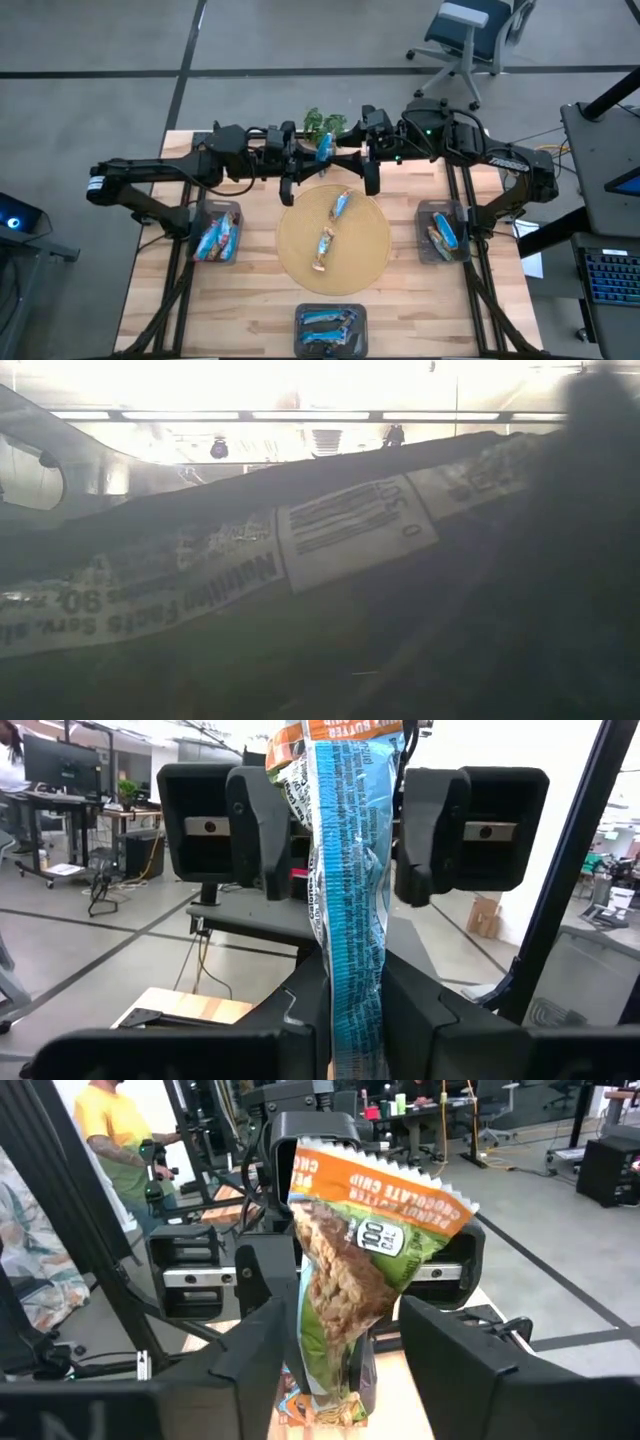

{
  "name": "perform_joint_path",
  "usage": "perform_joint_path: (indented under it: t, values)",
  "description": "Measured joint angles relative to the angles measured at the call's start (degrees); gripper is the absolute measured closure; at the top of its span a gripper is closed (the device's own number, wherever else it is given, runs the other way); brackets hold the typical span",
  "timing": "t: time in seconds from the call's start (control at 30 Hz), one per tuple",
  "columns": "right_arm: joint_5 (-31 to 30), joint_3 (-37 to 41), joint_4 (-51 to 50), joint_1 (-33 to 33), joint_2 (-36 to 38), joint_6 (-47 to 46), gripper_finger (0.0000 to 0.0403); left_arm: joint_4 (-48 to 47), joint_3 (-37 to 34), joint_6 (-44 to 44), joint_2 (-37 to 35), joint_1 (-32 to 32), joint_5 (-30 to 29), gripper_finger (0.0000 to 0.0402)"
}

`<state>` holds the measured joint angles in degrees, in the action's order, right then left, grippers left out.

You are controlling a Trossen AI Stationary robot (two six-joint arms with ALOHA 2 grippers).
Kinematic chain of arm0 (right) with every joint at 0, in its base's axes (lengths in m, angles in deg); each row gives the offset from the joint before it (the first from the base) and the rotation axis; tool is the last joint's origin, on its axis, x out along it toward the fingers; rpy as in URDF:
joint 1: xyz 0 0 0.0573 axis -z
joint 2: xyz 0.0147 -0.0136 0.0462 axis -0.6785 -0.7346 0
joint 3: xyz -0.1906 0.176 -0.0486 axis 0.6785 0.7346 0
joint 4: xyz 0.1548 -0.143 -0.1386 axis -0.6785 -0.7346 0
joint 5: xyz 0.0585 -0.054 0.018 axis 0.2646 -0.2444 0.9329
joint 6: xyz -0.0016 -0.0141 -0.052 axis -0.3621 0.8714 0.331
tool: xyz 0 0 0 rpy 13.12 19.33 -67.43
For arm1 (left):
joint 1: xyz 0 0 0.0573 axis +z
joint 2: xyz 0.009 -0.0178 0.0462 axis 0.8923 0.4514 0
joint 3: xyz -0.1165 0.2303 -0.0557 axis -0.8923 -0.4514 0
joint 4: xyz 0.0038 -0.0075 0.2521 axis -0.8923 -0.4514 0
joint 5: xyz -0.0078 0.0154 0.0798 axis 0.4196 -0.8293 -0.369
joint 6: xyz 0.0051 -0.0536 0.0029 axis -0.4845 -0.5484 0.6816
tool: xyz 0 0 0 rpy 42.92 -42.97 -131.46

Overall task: Pick and place Granola Bars by type
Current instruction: Put the bottom left yellow granola bar into the top right bin

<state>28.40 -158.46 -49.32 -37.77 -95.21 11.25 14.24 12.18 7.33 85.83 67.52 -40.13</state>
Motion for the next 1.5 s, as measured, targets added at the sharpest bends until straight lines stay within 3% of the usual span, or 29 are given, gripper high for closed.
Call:
perform_joint_path:
  t: [0.37, 0.83, 1.23, 1.5]
  values:
    - [3.08, 0.04, 1.64, -0.02, -1.65, -0.25, 0.0274, 1.53, 0.00, -1.41, 1.13, 0.01, 1.27, 0.0351]
    - [3.89, 0.04, 2.24, -0.02, -2.58, -0.48, 0.0280, 1.64, 0.00, -2.57, 1.54, 0.00, 2.31, 0.0351]
    - [3.97, 0.04, 2.33, -0.07, -2.53, 0.02, 0.0373, 1.53, 0.00, -3.51, 1.54, 0.02, 2.12, 0.0350]
    - [4.49, 0.04, 2.08, -0.07, -2.46, 0.43, 0.0378, -2.14, 0.00, -2.12, 1.23, 0.04, 2.02, 0.0299]
